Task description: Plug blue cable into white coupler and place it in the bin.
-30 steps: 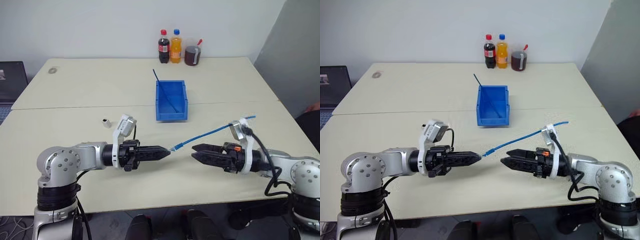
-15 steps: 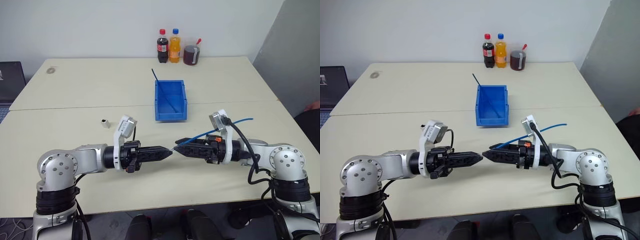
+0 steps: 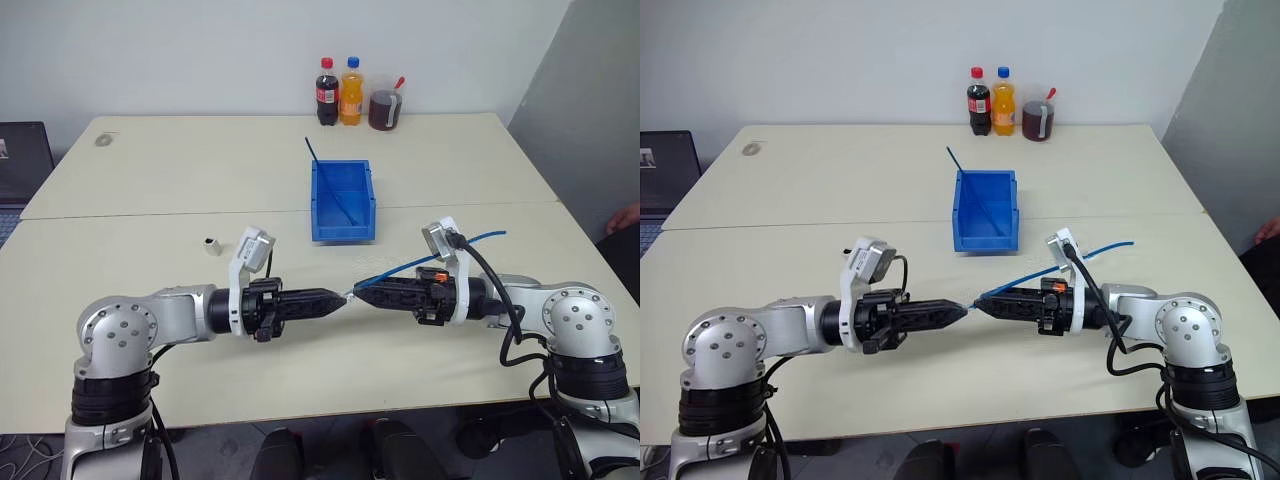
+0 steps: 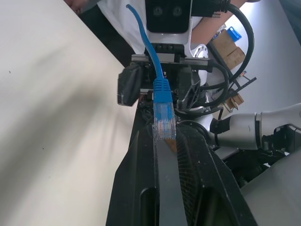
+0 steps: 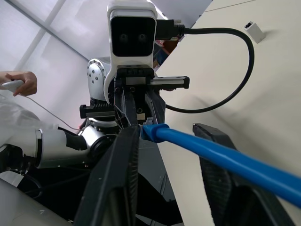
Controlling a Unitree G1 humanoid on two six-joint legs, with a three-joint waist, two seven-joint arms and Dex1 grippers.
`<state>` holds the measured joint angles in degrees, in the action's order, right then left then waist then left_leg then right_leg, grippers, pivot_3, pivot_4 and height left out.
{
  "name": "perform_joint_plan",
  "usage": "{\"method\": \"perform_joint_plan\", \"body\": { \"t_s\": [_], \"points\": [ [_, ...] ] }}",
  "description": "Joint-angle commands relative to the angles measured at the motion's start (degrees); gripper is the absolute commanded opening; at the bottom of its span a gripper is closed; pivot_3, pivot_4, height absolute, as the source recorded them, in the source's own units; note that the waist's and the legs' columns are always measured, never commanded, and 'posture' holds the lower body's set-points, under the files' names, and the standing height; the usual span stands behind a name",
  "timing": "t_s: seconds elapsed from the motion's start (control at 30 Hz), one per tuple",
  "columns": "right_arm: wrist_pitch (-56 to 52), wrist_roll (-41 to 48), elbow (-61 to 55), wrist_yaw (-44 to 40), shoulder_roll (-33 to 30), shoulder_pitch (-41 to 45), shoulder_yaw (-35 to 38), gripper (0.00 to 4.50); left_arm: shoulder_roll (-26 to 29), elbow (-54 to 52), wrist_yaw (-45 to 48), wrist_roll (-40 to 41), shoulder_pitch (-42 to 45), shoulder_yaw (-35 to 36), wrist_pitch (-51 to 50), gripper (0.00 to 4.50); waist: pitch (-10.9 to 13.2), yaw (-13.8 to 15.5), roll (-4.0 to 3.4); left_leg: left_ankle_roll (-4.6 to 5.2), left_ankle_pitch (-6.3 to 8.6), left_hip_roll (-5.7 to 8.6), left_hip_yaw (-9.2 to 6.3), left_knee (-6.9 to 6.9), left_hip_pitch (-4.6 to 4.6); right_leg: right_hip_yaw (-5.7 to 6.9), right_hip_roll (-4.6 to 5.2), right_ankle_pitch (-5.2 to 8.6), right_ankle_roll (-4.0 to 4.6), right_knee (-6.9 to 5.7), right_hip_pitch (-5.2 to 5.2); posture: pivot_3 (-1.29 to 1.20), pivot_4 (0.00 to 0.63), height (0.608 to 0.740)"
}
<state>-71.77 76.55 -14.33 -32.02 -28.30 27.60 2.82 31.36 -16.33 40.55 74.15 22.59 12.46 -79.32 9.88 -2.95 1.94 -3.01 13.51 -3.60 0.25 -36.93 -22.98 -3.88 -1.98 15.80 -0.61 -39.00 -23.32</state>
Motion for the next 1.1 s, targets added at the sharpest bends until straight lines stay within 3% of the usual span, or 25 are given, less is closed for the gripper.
{"method": "perform_joint_plan", "body": {
  "t_s": [0.03, 0.13, 0.27, 0.33, 0.63, 0.87, 0.9, 1.0, 1.1],
  "points": [
    [0.35, -0.39, -0.85, -1.47, -0.80, -0.07, 0.20, 0.79, 0.33, -1.41, -0.06, 2.24, 0.01, -0.45, 1.17, 0.25, 0.00, 0.00, 0.00, 0.00, 0.00, 0.00, 0.00, 0.00, 0.00, 0.00, 0.00, 0.00, 0.00, 0.00, 0.00, 0.00, 0.150, 0.740],
    [0.44, -0.71, -0.31, -1.60, -0.71, 0.07, 0.26, 0.18, 0.60, -2.42, 0.37, 1.89, -0.81, -0.89, 1.76, 0.25, 0.00, 0.00, 0.00, 0.00, 0.00, 0.00, 0.00, 0.00, 0.00, 0.00, 0.00, 0.00, 0.00, 0.00, 0.00, 0.00, 0.150, 0.740],
    [0.50, -1.31, 0.36, -1.96, -0.79, 0.51, 0.24, 0.18, 1.01, -3.34, 0.64, 1.71, -1.75, -1.19, 2.92, 0.25, 0.00, -0.01, 0.00, 0.00, 0.00, 0.00, 0.00, 0.01, 0.00, 0.00, 0.00, 0.00, 0.00, 0.00, -0.01, 0.00, 0.150, 0.740],
    [0.35, -1.39, 0.70, -1.97, -0.82, 0.82, 0.25, 0.18, 1.07, -3.68, 0.83, 1.10, -2.20, -1.25, 4.02, 0.95, 0.00, -0.02, 0.00, 0.00, 0.00, 0.00, 0.00, 0.01, 0.00, 0.00, 0.00, 0.00, 0.01, 0.00, -0.01, 0.00, 0.150, 0.740],
    [1.93, -5.25, 3.01, -2.98, -0.04, 2.18, 0.02, 0.18, 5.10, -6.92, 3.09, -2.49, -5.01, -1.33, 9.06, 2.77, 0.03, -0.02, 0.03, 0.00, 0.00, 0.00, 0.01, 0.02, 0.00, -0.02, 0.00, 0.00, 0.01, 0.00, -0.03, 0.00, 0.150, 0.740],
    [5.49, -10.05, 3.85, -2.52, 1.02, 1.32, 0.38, 0.18, 15.35, -10.50, 4.50, -27.17, -14.45, -6.01, 27.71, 4.26, 0.09, -0.29, -0.03, 0.00, 0.00, -0.02, 0.11, 0.13, -0.01, -0.13, 0.00, 0.03, 0.06, 0.02, -0.16, 0.00, 0.150, 0.740],
    [6.18, -11.02, 3.79, -2.61, 1.03, 0.93, 0.33, 0.18, 15.14, -10.27, 1.35, -31.42, -15.87, -5.97, 30.74, 4.45, 0.10, -0.24, -0.05, -0.01, 0.00, -0.01, 0.14, 0.16, -0.01, -0.14, 0.00, 0.03, 0.06, 0.01, -0.18, 0.00, 0.150, 0.740],
    [7.35, -12.50, 4.03, -2.76, 1.34, 0.01, 0.71, 0.18, 10.49, -10.11, -14.51, -43.70, -18.92, -5.11, 35.73, 4.45, 0.11, -0.03, -0.04, -0.01, 0.00, -0.02, 0.21, 0.19, -0.01, -0.19, 0.05, 0.04, 0.06, 0.05, -0.21, 0.00, 0.150, 0.740],
    [8.03, -13.80, 4.24, -3.42, 1.83, -0.25, 0.33, 0.18, 4.12, -12.02, -26.49, -50.75, -20.81, -5.07, 35.88, 4.45, 0.14, 0.15, 0.01, -0.01, 0.01, -0.02, 0.22, 0.16, -0.08, -0.18, 0.08, 0.03, 0.05, 0.04, -0.23, 0.00, 0.150, 0.740]
  ]
}}
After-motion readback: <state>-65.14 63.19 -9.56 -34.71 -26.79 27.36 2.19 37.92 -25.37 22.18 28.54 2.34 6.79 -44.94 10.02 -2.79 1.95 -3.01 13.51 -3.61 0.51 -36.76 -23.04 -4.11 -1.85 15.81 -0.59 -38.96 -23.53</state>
